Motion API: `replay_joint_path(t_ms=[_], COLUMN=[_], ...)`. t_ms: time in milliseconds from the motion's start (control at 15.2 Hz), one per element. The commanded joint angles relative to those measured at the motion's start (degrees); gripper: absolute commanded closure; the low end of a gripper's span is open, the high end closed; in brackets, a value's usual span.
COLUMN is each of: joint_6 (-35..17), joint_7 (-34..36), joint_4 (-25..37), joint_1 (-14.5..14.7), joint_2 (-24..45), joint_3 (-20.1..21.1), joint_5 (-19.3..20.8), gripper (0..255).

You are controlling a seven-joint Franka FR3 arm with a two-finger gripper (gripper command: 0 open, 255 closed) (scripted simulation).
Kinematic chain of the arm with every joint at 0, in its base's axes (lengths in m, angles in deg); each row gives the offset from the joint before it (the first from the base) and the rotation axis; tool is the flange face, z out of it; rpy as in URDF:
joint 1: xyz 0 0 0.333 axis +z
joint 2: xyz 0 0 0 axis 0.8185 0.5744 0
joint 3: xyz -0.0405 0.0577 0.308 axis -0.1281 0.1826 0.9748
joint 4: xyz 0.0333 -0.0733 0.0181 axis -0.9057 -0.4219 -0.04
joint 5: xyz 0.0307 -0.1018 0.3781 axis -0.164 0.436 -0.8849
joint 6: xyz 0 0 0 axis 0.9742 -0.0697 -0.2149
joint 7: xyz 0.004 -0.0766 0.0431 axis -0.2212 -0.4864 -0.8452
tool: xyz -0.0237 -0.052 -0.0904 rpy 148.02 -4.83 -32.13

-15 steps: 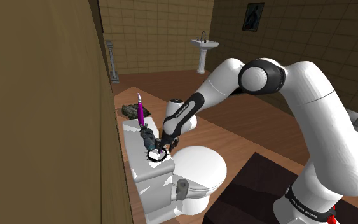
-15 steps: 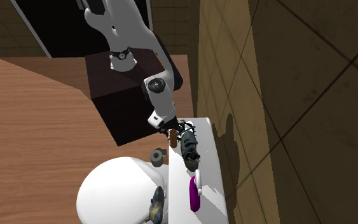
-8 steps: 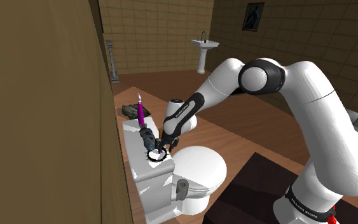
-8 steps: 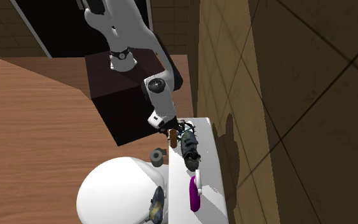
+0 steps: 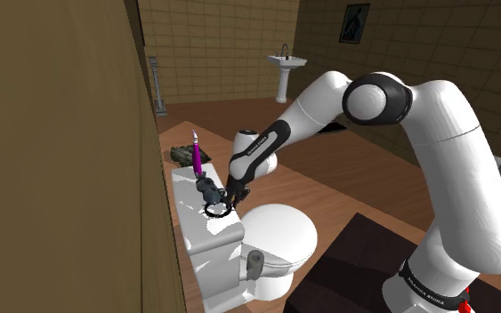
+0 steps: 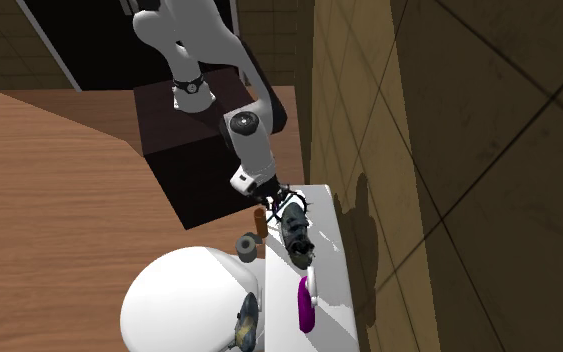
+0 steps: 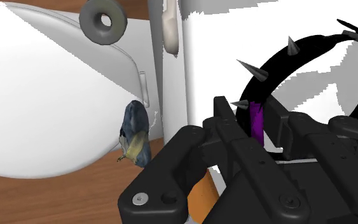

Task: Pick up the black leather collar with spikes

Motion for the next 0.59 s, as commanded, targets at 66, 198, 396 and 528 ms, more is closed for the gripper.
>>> replay_joint_path(t_ms=[66,198,396,528], joint_6=[1.31,2.27,3.76,3.84], joint_7=[0.29,0.41,0.61,0.62], joint_4=[-0.62,-0.94,-1.36,-1.35], joint_1=[0.06,0.01,-0.06,-0.07], joint_2=[-2.02,-3.32,-5.23,-5.31], joint_3=[0.11,0.15,0.2,0.21], joint_5=[-0.05,-0.08,-0.11,-0.11], gripper=[255,255,255,255])
